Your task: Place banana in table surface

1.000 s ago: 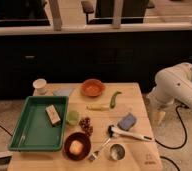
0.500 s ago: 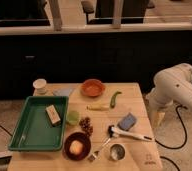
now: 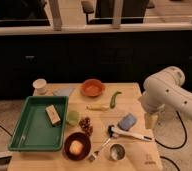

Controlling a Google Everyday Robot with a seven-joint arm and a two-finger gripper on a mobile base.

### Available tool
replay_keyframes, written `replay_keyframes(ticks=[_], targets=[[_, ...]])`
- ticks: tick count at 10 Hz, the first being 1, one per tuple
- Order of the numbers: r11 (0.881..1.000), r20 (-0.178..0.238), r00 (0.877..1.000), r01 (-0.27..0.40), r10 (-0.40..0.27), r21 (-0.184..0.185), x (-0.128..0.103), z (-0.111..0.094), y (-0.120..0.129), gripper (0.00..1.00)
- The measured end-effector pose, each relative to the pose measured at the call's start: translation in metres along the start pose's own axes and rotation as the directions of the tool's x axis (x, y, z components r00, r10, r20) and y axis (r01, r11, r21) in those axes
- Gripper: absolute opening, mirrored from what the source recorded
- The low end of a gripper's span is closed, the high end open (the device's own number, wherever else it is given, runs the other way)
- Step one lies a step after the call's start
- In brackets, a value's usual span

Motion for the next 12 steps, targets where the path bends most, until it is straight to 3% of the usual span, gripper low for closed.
replay_keyframes(ticks=[3,6,9,12], targets=[[1.0,0.022,1.0,0.018,-0.018,0.007,-0.031,0.004,-0.006,0.8],[0.999,0.034,0.999,0.031,-0.032,0.02,-0.041,0.007,-0.009,0.8],[0.999,0.061,0.998,0.022,-0.025,0.038,-0.073,0.012,-0.025,0.8],[0.999,0.073,0.997,0.012,-0.016,0.051,-0.075,0.016,-0.03,0.8]])
